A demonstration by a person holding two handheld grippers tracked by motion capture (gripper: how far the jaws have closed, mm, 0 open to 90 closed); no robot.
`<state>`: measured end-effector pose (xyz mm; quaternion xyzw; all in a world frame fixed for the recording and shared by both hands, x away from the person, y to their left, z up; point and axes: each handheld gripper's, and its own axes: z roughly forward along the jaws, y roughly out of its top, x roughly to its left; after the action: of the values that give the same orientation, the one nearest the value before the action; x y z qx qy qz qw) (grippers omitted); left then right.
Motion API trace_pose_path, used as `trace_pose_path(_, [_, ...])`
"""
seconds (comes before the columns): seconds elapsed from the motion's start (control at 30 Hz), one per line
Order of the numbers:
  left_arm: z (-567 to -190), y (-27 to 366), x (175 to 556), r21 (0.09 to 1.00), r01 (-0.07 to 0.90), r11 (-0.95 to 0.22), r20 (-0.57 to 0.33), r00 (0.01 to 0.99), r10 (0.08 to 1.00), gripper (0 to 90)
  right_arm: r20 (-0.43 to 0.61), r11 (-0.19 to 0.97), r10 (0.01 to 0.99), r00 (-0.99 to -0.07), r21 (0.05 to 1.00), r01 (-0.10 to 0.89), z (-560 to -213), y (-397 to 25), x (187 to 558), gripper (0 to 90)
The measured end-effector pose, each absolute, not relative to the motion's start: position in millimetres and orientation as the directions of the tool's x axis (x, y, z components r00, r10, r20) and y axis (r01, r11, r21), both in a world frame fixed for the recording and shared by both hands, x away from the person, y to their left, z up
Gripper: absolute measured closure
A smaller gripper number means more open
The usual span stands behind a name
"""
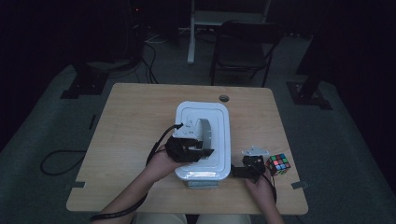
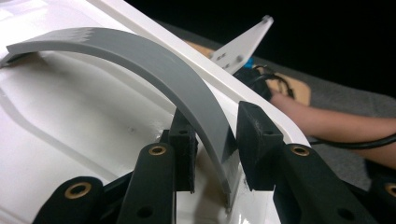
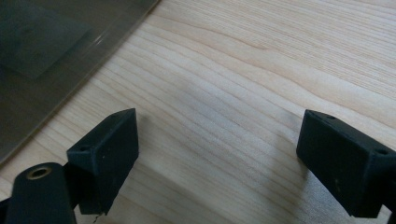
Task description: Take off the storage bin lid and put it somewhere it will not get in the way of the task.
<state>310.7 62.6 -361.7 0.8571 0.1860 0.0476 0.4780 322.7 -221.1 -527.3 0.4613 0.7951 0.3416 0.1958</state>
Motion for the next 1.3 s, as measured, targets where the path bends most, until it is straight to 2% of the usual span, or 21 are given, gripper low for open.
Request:
trace_pose_path(0.17, [-356.5,69.1,306.8,0.841,0.267,-0.471,-0.098,0.931,0.352,69.8,0.004,0.341,0.868,-0.497,0.723,0.601,-527.1,-221.1,322.7,12.7])
trace_pose_path(0.67, [-349.7,106.2,305.4,0.851,0.29,-0.438,-0.107,0.912,0.396,69.9,0.004,0.341,0.868,-0.497,0.724,0.6,-527.2,-221.1,322.7,12.7])
trace_pose_path(1.13, [-347.3,150.3,302.6,0.856,0.31,-0.414,-0.106,0.889,0.446,69.8,0.004,0.341,0.867,-0.497,0.724,0.6,-527.3,-221.1,322.7,12.7])
trace_pose_path(1.3, [-350.5,161.3,299.7,0.86,0.323,-0.394,-0.097,0.863,0.495,69.9,0.004,0.341,0.868,-0.497,0.723,0.601,-527.2,-221.1,322.7,12.7])
